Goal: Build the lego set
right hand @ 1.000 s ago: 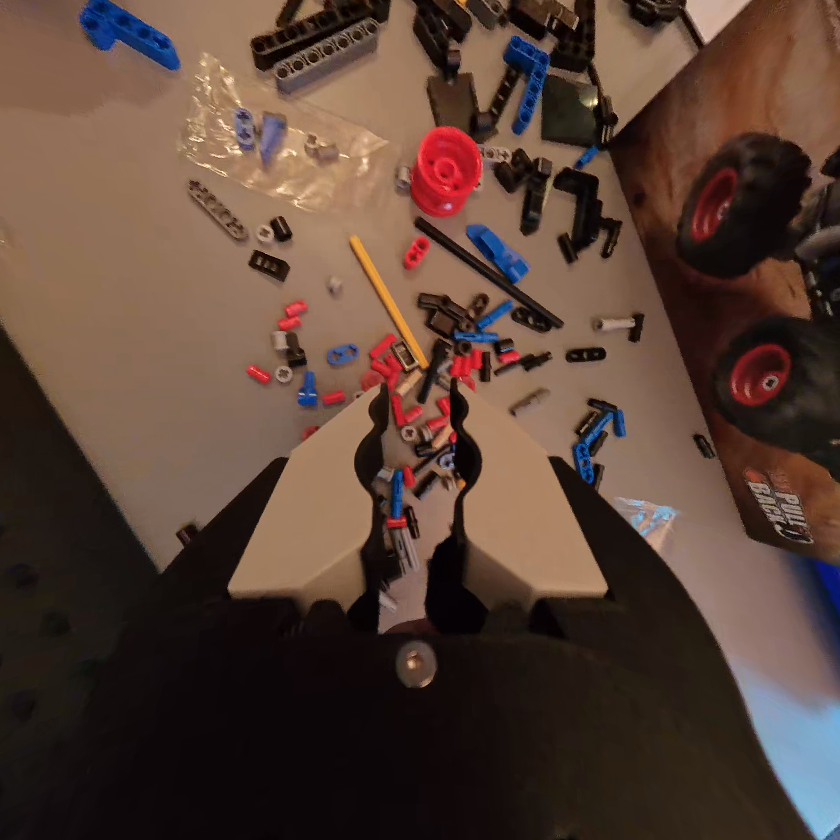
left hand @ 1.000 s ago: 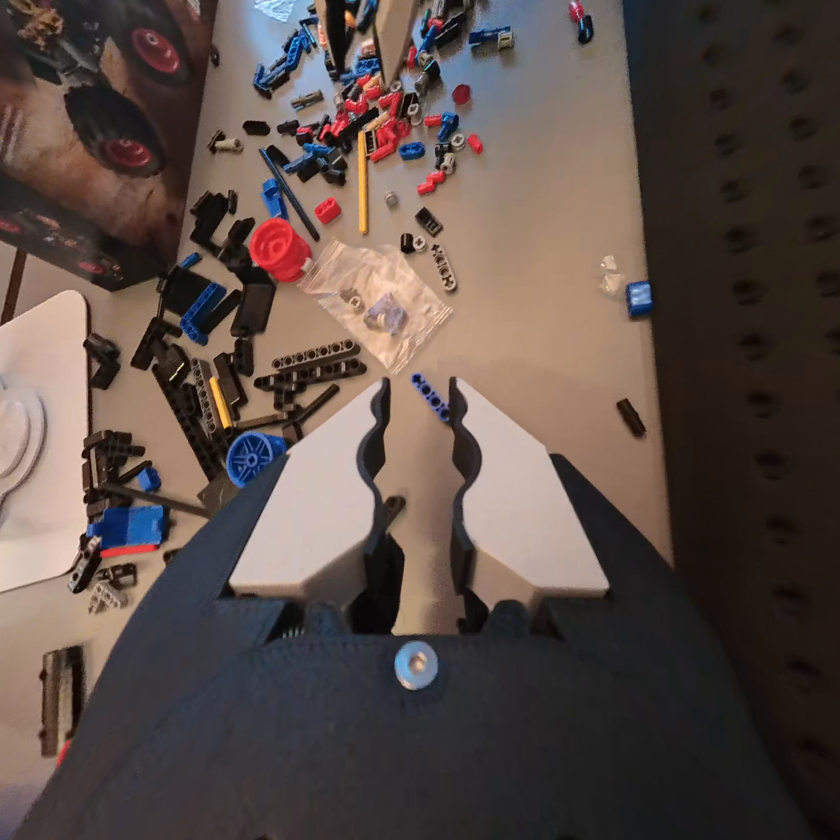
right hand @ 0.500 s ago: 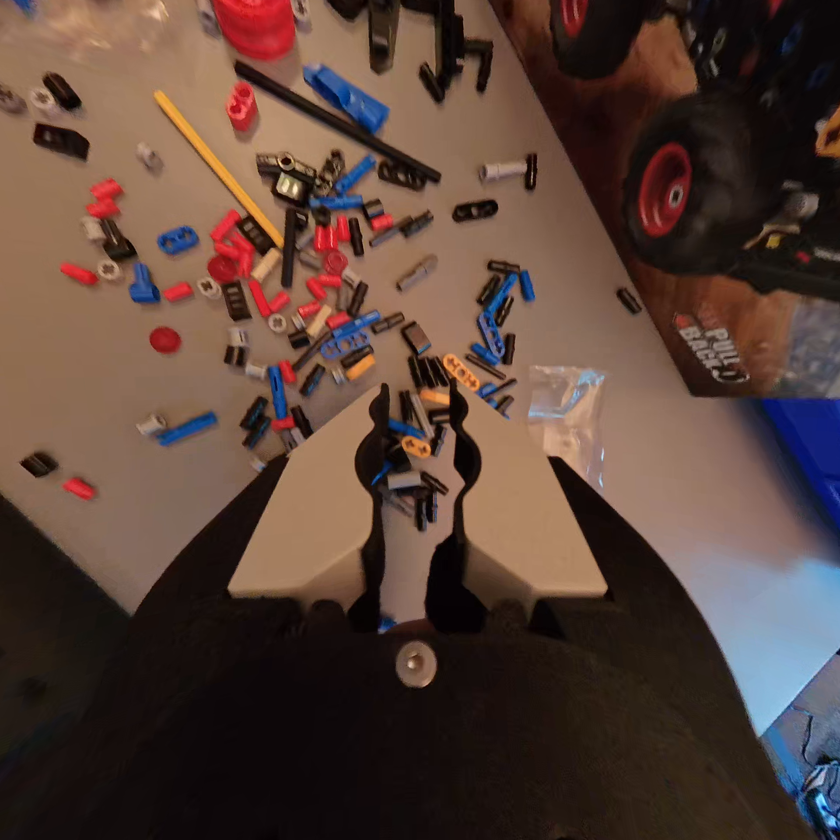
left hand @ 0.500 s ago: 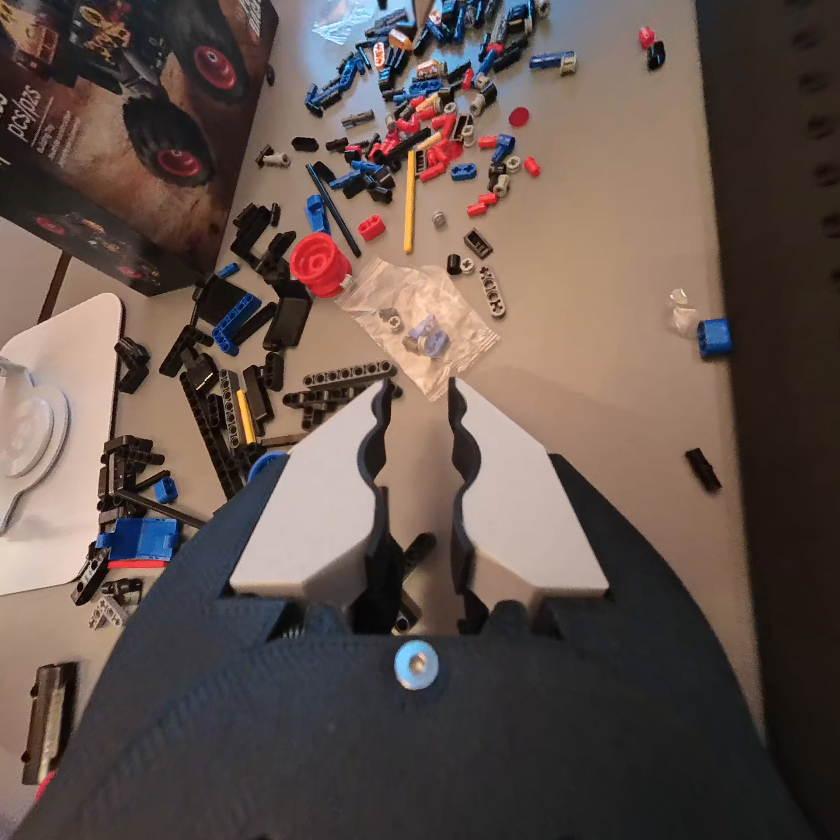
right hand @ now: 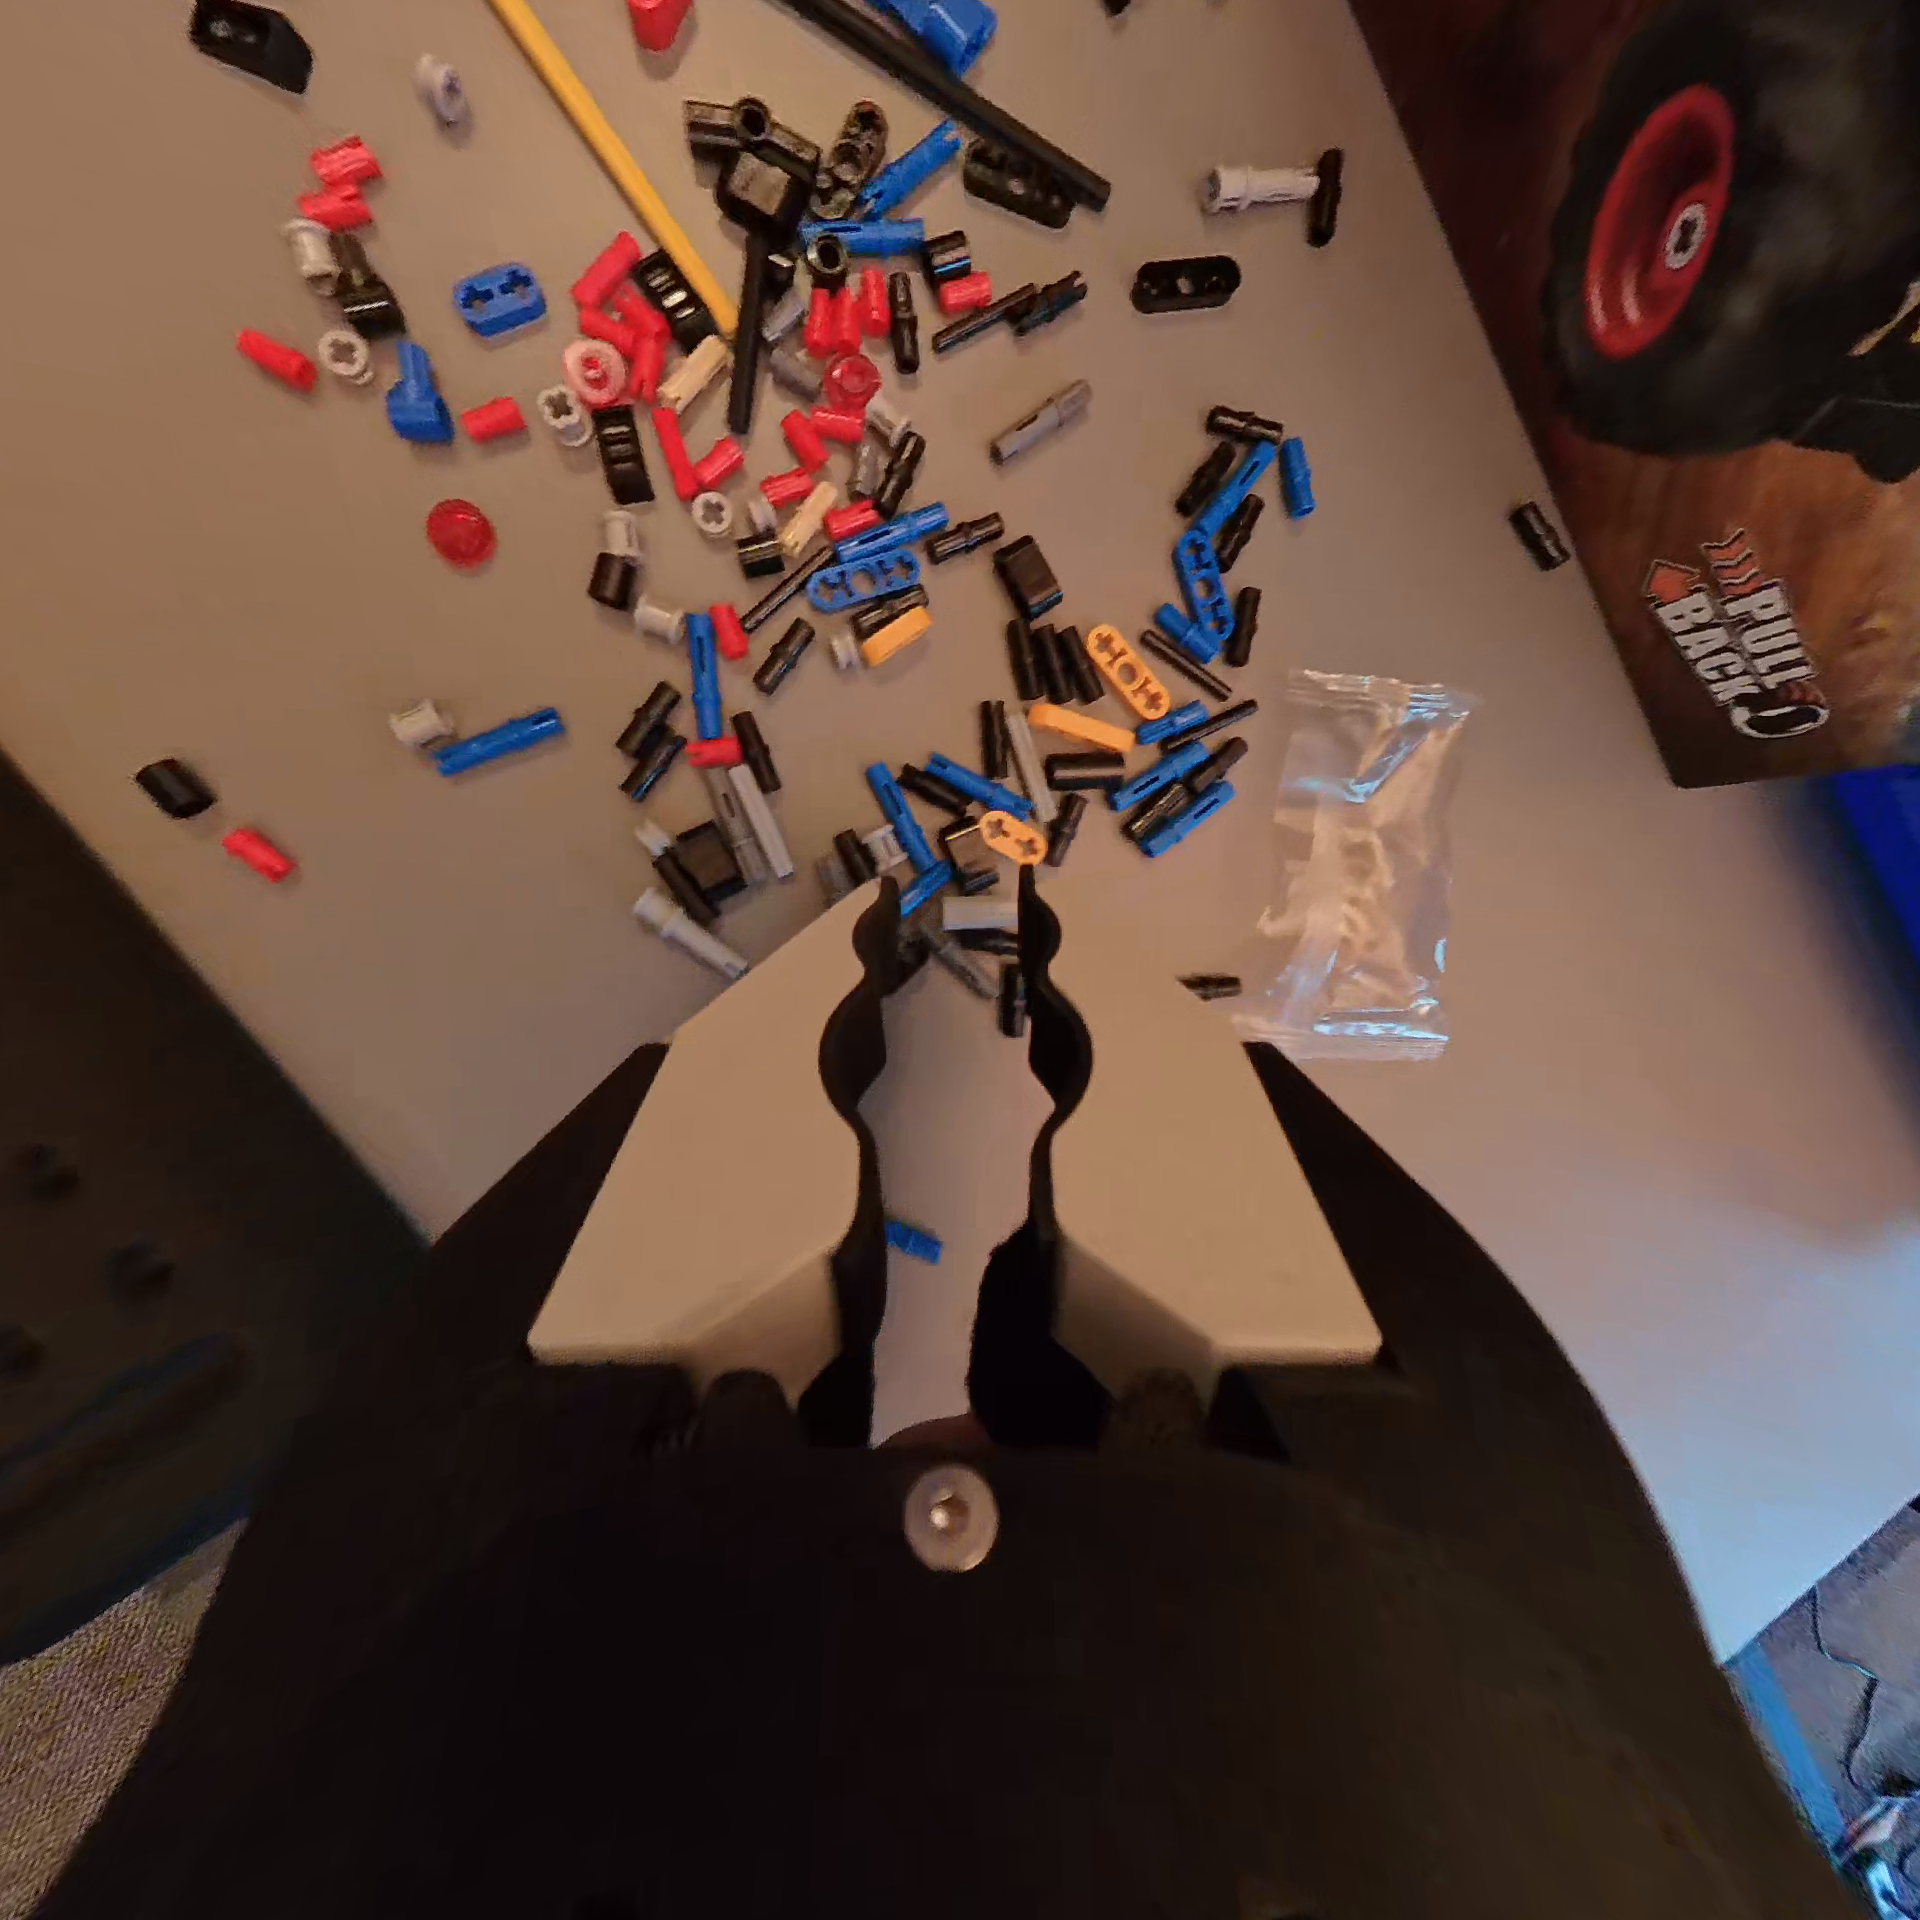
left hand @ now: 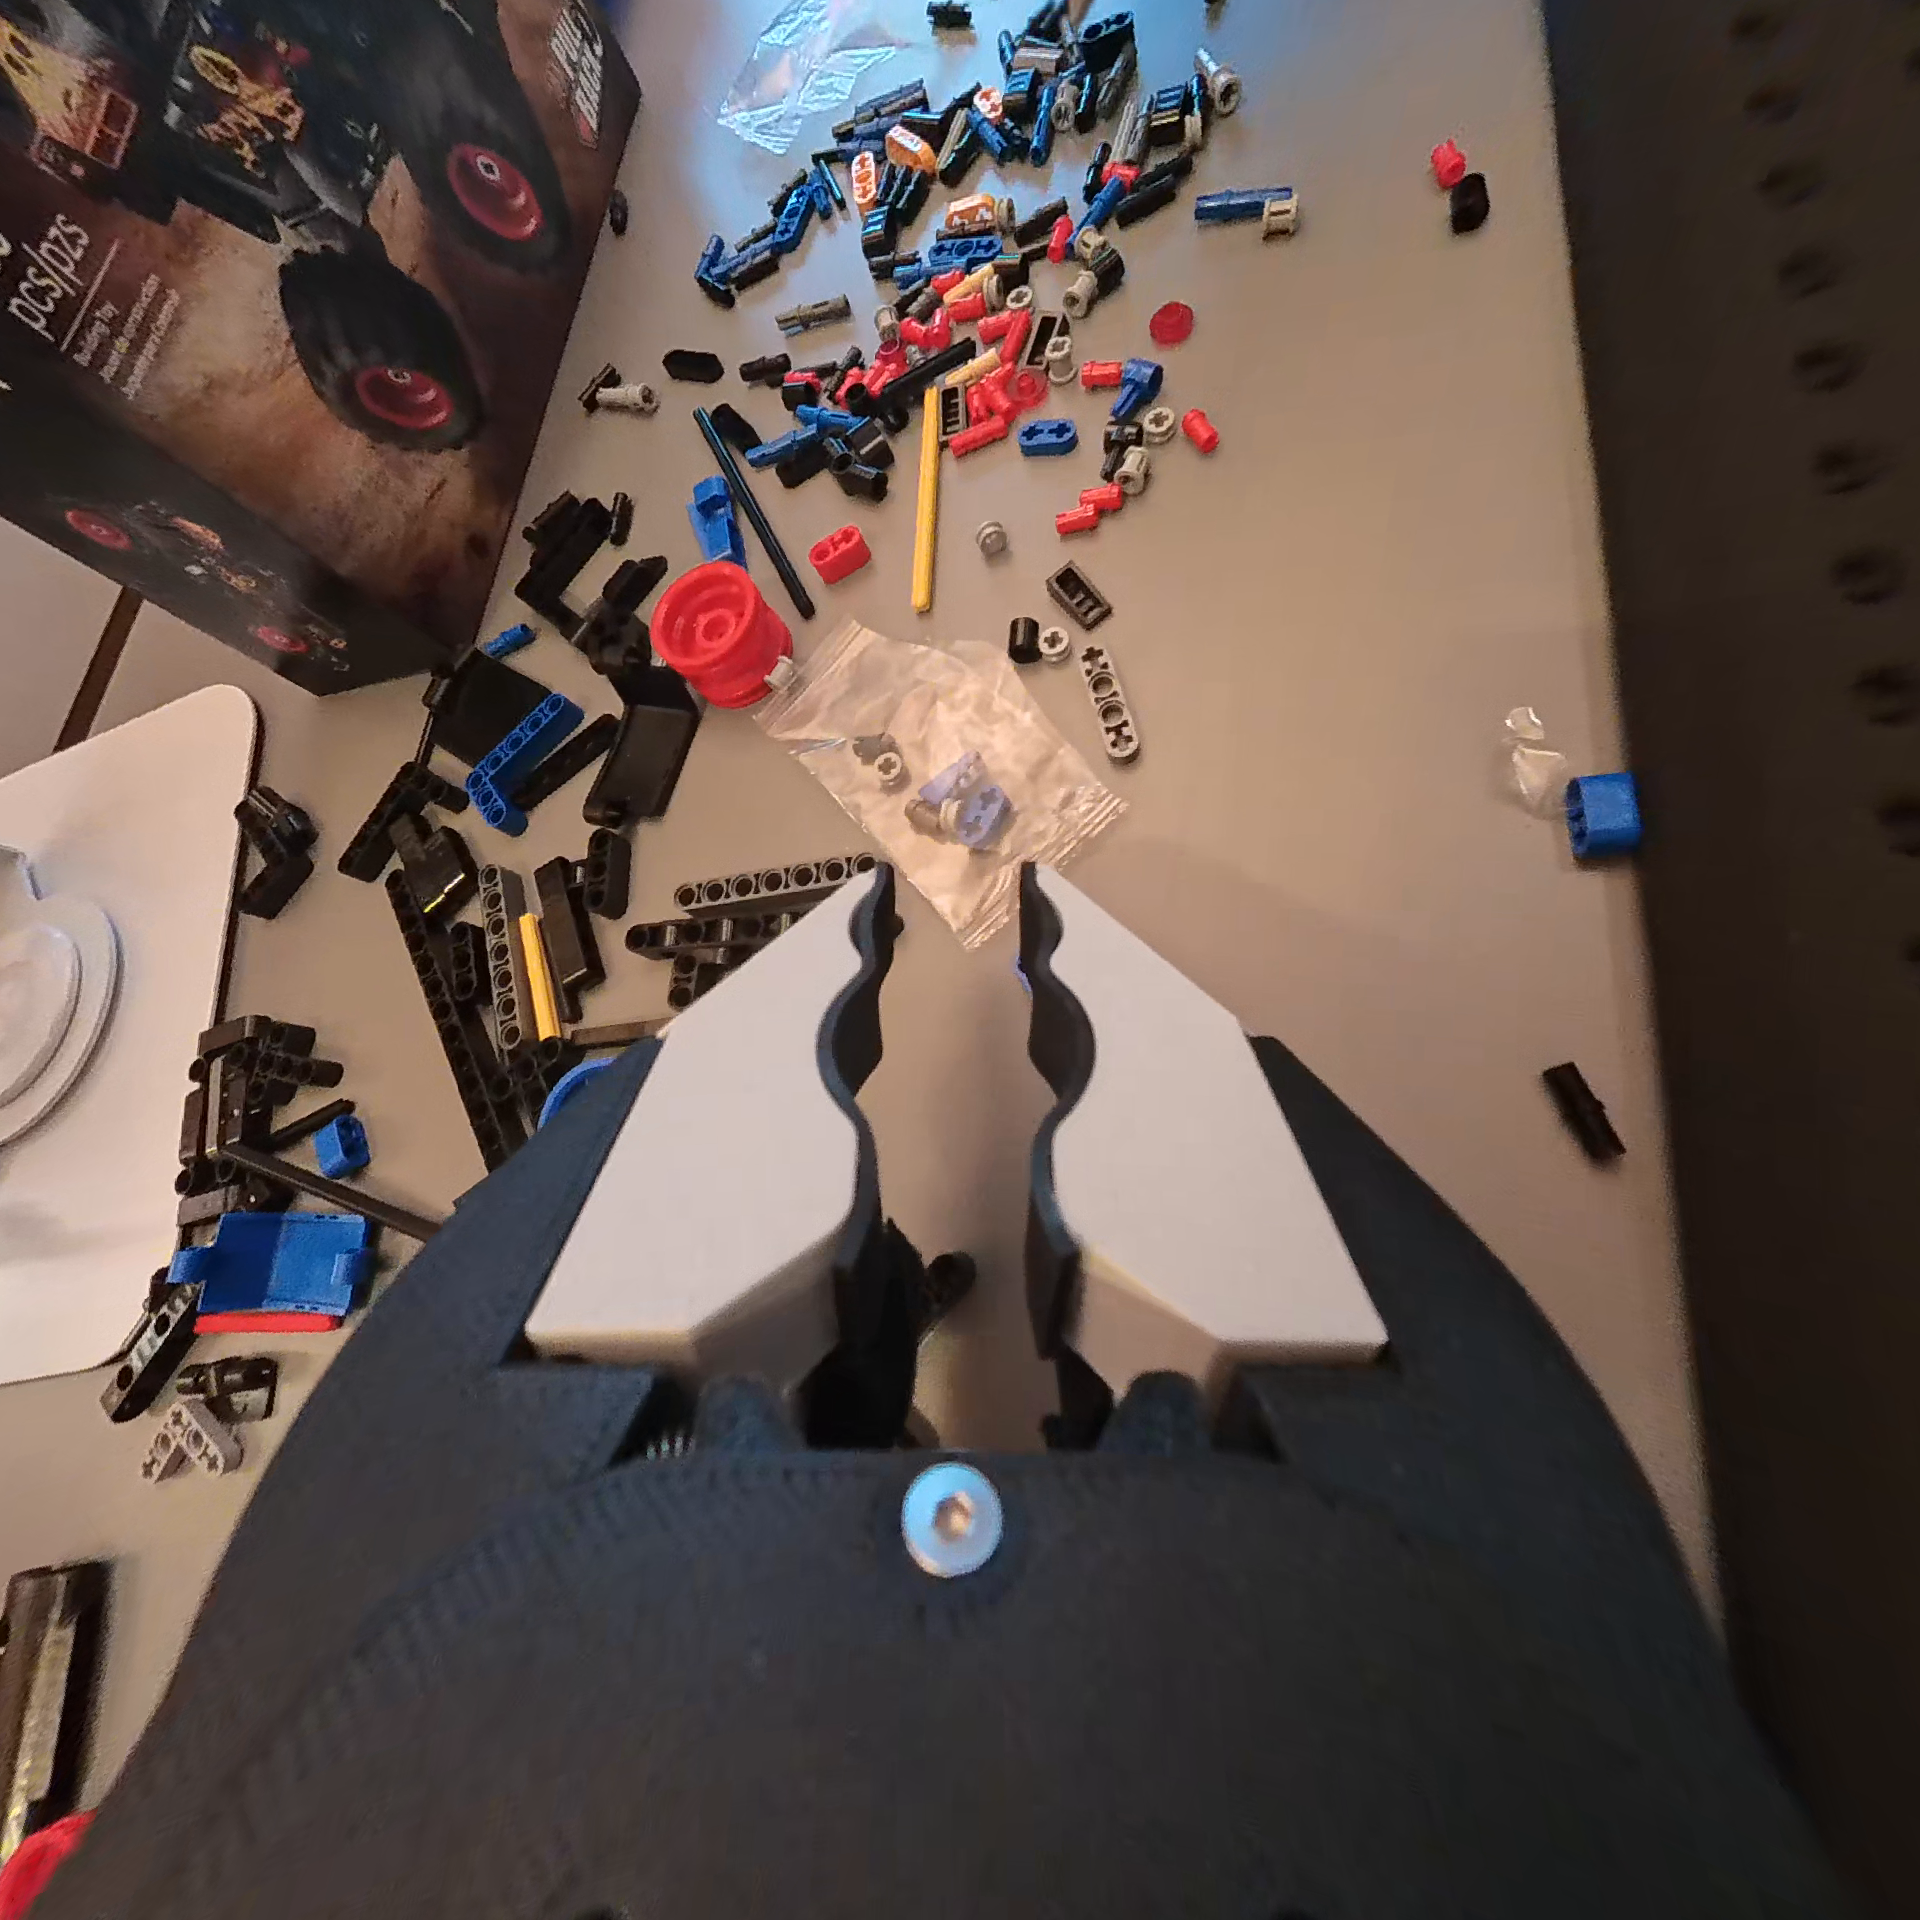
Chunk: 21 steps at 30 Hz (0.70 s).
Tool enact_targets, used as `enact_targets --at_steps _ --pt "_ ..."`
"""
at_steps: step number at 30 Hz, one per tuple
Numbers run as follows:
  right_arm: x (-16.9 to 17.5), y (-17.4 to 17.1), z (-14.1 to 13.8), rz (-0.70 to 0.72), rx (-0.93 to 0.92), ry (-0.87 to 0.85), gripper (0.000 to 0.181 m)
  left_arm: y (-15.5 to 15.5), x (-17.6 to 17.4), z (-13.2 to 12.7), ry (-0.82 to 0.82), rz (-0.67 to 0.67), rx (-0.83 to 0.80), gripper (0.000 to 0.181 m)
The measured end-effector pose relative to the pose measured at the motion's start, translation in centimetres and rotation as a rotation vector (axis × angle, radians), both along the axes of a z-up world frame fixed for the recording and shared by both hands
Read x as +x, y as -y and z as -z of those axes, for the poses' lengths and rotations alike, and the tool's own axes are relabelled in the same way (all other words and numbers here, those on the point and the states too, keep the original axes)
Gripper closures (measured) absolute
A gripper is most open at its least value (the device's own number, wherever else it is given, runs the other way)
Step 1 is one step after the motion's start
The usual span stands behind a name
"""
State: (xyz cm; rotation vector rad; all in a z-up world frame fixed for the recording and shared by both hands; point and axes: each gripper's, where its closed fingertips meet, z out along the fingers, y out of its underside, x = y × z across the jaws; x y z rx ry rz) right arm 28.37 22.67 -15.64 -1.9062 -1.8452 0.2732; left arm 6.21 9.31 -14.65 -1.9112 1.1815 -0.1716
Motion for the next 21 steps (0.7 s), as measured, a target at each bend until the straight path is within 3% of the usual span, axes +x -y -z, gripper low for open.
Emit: enact_targets --at_steps 6,15,21 --pt "0.5 1.5 0.3 -0.018 -0.009 0.011 0.158 0.0 0.2 -0.1 0.006 0.003 0.006 0.159" --pt "1.7 -0.7 0.1 0.106 0.069 0.007 0.148 0.1 0.1 0.2 -0.004 -0.001 0.002 0.159" --pt "-0.5 -0.3 -0.5 0.062 0.064 -0.054 0.146 0.0 0.1 0.3 -0.005 -0.003 -0.001 0.159"
